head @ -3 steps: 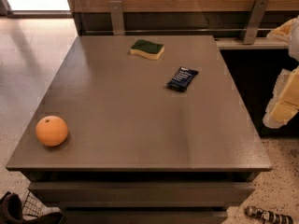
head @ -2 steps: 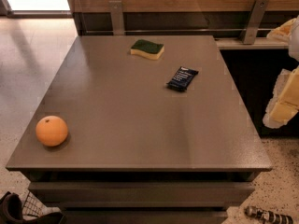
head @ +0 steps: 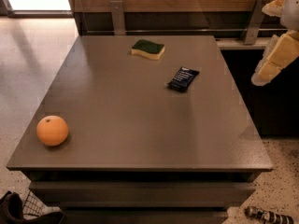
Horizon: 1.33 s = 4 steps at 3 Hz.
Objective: Move sponge near orange
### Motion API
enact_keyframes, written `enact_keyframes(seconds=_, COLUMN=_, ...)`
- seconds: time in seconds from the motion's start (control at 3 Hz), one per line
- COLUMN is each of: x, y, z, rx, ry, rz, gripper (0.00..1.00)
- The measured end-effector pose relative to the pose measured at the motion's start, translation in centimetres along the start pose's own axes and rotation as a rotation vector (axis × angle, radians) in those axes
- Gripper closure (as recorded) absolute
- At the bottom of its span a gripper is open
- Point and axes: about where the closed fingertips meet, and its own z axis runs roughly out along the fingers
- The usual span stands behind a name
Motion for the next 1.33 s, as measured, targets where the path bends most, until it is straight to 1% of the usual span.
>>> enact_keyframes(seconds=0.33, x=-0.9, y=-4.2, z=2.4, rx=0.043, ry=-0.152, rz=0.079, gripper=0.0)
enact_keyframes(seconds=0.67, x=-3.1, y=-7.4, z=5.0, rx=0.088, ry=-0.344, rz=0.16, gripper=0.0)
enact_keyframes(seconds=1.0, x=-5.9, y=-8.7, z=6.8, rx=0.124, ry=-0.49, rz=0.234, gripper=0.0)
enact_keyframes(seconds=1.33, x=-9.0, y=-9.7, z=8.4, rx=0.159, ry=-0.591, rz=0.266, gripper=0.0)
